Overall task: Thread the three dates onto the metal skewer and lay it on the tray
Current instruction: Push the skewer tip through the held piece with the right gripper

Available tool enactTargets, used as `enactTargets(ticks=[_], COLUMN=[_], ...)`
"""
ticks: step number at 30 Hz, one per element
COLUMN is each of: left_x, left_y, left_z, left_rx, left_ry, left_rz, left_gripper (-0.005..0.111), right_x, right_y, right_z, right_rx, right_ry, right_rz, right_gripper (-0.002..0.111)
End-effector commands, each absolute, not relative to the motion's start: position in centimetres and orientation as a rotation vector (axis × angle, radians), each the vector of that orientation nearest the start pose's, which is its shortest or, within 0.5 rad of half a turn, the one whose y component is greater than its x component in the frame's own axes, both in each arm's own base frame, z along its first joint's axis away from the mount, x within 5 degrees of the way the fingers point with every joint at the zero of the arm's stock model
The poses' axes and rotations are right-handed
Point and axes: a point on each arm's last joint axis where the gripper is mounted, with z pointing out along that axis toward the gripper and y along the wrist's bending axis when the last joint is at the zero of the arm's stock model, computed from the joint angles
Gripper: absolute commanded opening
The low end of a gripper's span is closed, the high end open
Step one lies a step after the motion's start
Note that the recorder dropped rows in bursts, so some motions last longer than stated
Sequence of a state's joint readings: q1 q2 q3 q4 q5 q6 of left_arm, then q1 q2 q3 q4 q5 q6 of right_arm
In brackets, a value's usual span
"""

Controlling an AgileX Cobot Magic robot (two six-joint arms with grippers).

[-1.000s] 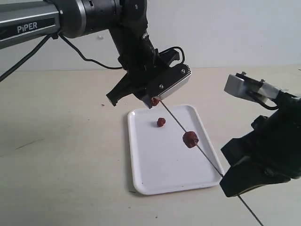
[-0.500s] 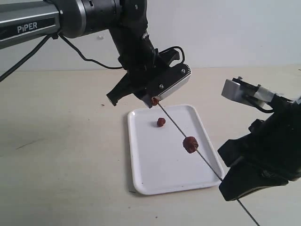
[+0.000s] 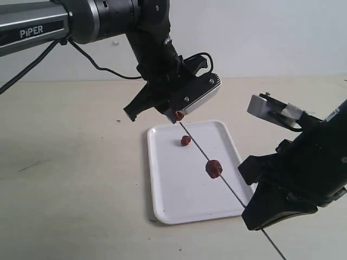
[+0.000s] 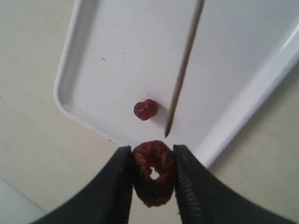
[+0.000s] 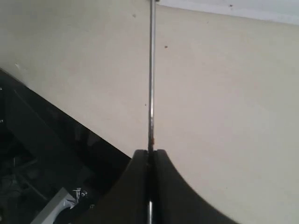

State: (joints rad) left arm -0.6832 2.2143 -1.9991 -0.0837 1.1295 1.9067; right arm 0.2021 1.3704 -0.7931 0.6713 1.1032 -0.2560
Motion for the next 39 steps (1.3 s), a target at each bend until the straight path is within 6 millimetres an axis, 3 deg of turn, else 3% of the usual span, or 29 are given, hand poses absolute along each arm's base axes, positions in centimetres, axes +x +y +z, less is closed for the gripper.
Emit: enactTargets(ticks=[1,9,16,25,39], left_x=[36.6,36.6,36.7,36.8,36.9], left_y=[-30.9,-30.9,-30.7,-30.7,-30.7], left_z=[23.7,23.7,23.6,23.6,23.7], left_rx=[-3.312,-3.307,-3.299,-3.298,-3.306], left_ry=[-0.988,-0.981,-0.983,-0.981,-0.984], left_rz=[-0.210,-0.225,-0.232,-0.236,-0.253], left_gripper=[0.031,0.031,0.031,0.031,0.031], right_x=[20.6,20.4,20.0,19.9,20.1], right_y=[9.6,10.0,9.8,9.3,9.3], right_z=[23.3,23.9,24.6,24.2,24.2], right_rx=[-0.200,-0.223,-0.244,-0.223,-0.197], right_ry=[2.977,2.935,2.903,2.958,2.938], right_rz=[0.948,1.042,1.019,0.922,0.914], right_gripper=[0.000,0.000,0.000,0.000,0.000])
